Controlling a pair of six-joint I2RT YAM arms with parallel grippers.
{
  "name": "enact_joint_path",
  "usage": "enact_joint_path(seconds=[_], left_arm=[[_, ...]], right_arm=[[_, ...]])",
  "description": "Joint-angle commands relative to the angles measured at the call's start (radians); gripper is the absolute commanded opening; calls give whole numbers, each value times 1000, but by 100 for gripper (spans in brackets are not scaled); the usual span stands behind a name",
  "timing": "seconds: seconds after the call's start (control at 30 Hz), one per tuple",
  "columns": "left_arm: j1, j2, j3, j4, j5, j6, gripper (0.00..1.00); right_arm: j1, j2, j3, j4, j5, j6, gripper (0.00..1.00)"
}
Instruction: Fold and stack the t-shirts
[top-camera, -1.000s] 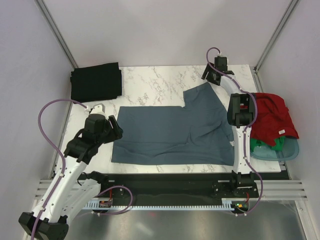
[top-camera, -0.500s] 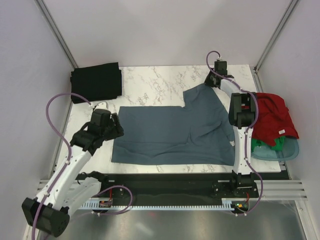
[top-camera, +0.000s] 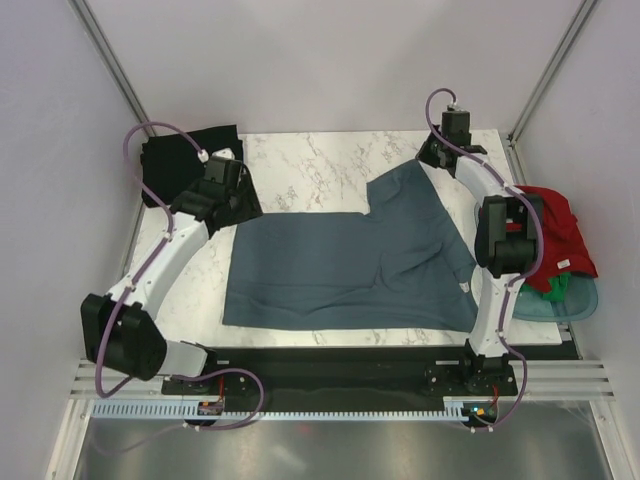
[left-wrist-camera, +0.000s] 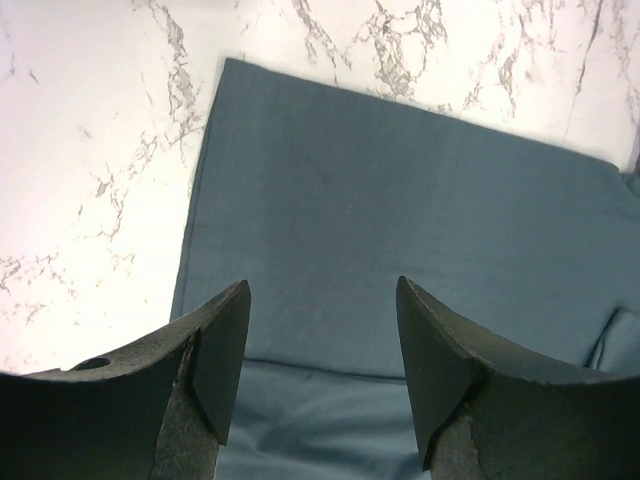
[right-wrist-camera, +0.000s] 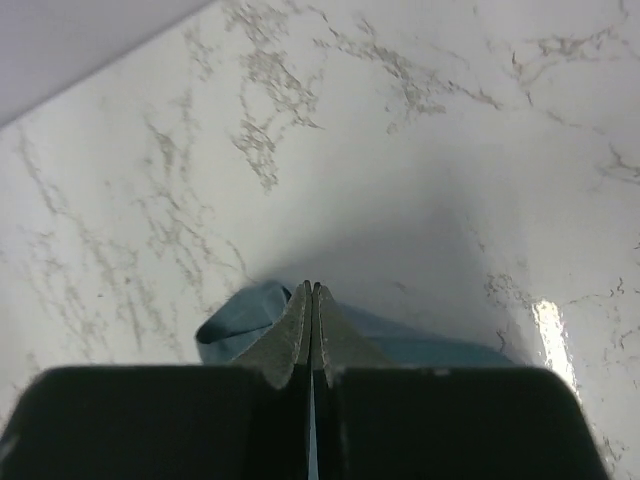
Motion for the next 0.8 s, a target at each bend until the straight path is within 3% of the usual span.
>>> enact_joint_path(seconds=[0.0,0.33,0.5,0.77], left_arm=[[28,101,91,42,13,47,67],[151,347,140,85,77,74,66],[212,502,242,85,111,87,63],[223,721,416,80,100,77,60]], right_arm=[[-4,-139,-62,66,-23,36,0],[-4,-225,-197,102,-92,74,0],[4,-260,-280,118,-142,79,0],[8,-369,-416,141,-179,80,0]])
